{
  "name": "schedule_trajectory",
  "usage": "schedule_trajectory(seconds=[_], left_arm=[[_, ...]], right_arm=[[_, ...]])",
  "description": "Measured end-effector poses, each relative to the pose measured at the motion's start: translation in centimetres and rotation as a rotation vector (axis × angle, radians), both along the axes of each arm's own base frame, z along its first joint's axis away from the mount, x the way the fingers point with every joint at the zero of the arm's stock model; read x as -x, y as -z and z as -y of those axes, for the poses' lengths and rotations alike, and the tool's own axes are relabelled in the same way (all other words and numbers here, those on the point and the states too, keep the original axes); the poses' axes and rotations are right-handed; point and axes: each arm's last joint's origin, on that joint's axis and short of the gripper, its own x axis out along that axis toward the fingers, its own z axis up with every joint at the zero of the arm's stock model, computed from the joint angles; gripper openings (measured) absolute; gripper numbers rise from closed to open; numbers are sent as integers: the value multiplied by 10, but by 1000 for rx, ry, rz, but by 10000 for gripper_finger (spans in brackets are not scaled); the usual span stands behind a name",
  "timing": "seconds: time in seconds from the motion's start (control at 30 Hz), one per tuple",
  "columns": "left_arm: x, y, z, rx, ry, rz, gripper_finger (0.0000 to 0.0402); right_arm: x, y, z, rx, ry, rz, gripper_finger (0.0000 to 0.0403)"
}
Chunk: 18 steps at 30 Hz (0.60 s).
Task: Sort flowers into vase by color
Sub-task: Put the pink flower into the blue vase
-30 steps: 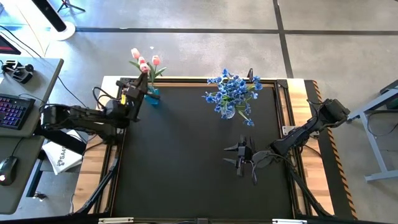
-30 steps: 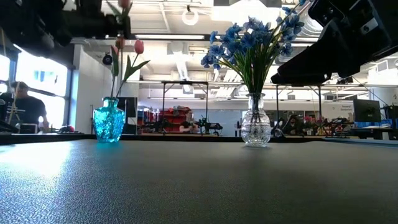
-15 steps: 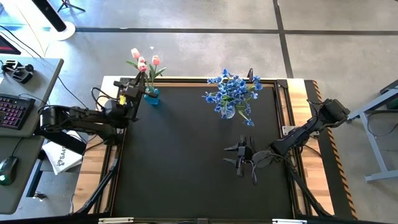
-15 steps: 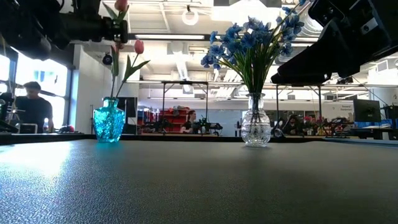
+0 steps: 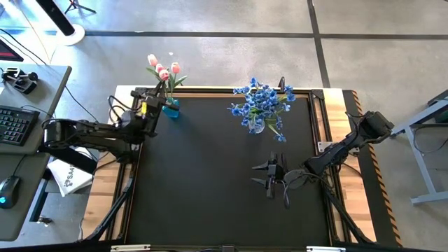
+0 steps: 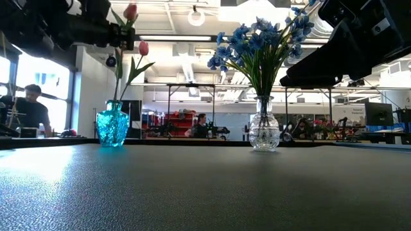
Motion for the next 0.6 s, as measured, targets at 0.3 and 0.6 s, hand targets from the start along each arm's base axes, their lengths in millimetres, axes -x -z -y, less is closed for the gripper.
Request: schedule_trajectory(seconds=[0.3,0.6], left_arm=[[2,5,-11,60,-25,57,3],[4,6,-12,86,-74,74,54]], right_arm=[[0,0,0,1,0,0,194],[0,0,0,0,0,0,194]])
